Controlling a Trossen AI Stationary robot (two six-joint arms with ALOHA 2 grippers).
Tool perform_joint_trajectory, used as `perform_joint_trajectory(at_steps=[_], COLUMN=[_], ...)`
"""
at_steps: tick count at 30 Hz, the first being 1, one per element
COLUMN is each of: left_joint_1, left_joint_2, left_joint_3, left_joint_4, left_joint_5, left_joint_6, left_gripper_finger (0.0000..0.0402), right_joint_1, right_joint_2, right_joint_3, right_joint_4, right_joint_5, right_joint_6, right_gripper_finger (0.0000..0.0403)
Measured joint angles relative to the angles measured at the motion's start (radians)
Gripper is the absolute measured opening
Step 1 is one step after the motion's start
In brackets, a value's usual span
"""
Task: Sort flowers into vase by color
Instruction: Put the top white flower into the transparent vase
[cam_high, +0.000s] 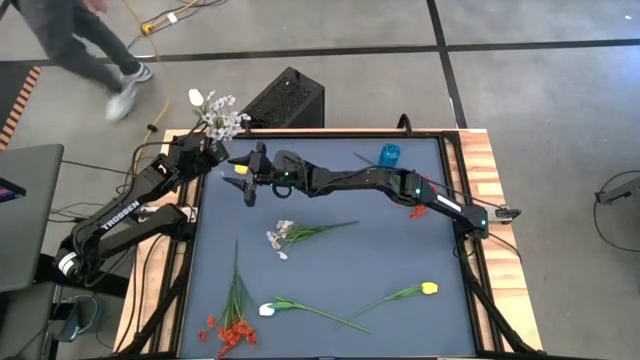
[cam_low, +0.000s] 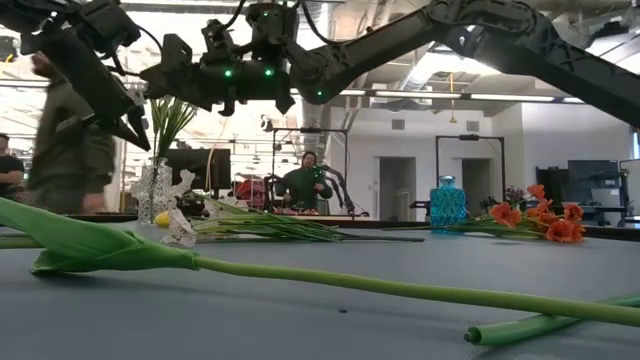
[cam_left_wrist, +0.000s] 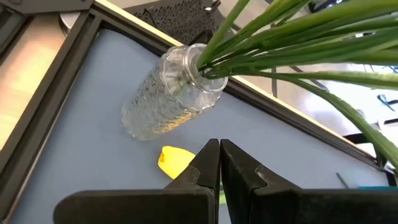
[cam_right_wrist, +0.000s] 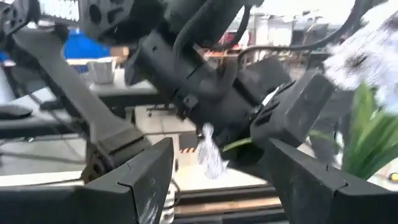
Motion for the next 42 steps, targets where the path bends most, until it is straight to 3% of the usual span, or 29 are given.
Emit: perform_joint_trajectory(at_steps=[14, 23, 30, 42], left_joint_1=[0.0, 0.0, -0.001, -0.001], left_joint_2=[0.0, -0.007, -0.007, -0.007], left_joint_3=[0.0, 0.0, 0.0, 0.0], left_joint_4=[0.001, 0.001, 0.001, -0.001], left_joint_5=[0.003, 0.022, 0.032, 0.031], left_joint_6=[-0.001, -0.013, -0.022, -0.028], left_gripper_finger=[0.0, 0.0, 0.0, 0.0], right_joint_1=[0.009, 0.032, 0.03, 0.029], right_joint_2=[0.001, 0.001, 0.001, 0.001], right_joint_3=[0.0, 0.0, 0.0, -0.001], right_joint_4=[-0.077, -0.081, -0.042, -0.02], right_joint_5=[-0.01, -0.004, 0.087, 0.097], right_joint_6=[0.016, 0.0, 0.0, -0.015], right_gripper_finger=[0.0276, 0.0229, 0.0196, 0.0177])
